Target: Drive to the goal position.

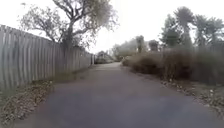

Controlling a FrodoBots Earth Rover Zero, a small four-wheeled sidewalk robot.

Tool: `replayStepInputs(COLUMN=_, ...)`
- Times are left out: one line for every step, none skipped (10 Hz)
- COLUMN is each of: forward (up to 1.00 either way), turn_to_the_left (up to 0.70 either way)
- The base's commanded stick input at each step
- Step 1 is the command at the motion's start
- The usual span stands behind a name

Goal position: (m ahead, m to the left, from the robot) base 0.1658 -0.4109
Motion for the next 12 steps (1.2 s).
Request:
replayStepInputs(forward=0.7, turn_to_the_left=-0.13)
replayStepInputs(forward=0.7, turn_to_the_left=-0.14)
replayStepInputs(forward=0.7, turn_to_the_left=-0.13)
replayStepInputs(forward=0.7, turn_to_the_left=-0.1)
replayStepInputs(forward=0.7, turn_to_the_left=-0.08)
replayStepInputs(forward=0.7, turn_to_the_left=-0.05)
replayStepInputs(forward=0.7, turn_to_the_left=-0.03)
replayStepInputs(forward=0.7, turn_to_the_left=0.0)
replayStepInputs(forward=0.7, turn_to_the_left=0.0)
replayStepInputs(forward=0.7, turn_to_the_left=0.0)
replayStepInputs(forward=0.7, turn_to_the_left=0.0)
replayStepInputs(forward=0.7, turn_to_the_left=0.0)
